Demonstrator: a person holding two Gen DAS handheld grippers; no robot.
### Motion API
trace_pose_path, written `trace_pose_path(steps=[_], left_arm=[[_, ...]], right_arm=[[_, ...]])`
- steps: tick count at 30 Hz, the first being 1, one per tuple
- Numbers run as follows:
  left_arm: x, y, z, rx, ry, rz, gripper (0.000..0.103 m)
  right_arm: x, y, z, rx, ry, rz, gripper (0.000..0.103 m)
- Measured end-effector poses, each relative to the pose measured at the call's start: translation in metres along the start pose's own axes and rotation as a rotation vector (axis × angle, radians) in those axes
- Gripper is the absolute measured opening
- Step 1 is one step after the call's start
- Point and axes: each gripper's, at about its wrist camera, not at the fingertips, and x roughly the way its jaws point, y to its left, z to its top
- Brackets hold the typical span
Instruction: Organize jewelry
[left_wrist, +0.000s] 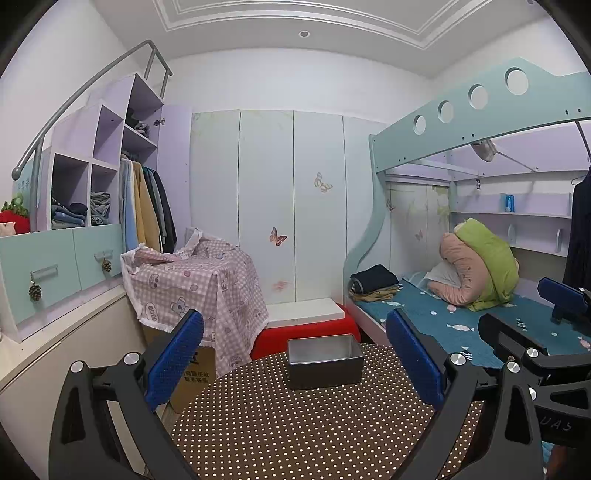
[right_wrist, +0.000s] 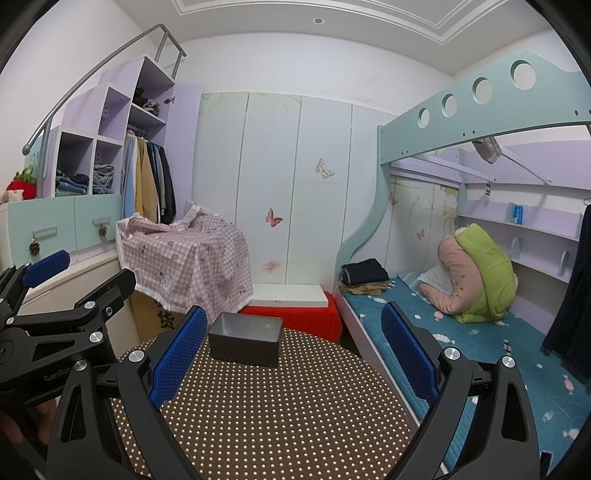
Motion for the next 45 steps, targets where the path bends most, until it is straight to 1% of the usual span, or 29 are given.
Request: trace_pose_path(steps=[45], left_arm=[[0.0025,-0.0027,-0.0025,0.003,0.009,-0.011,0.096]], right_arm=[[-0.0006,-0.0044,0.0006,0.007,0.001,-0.007,0.092]])
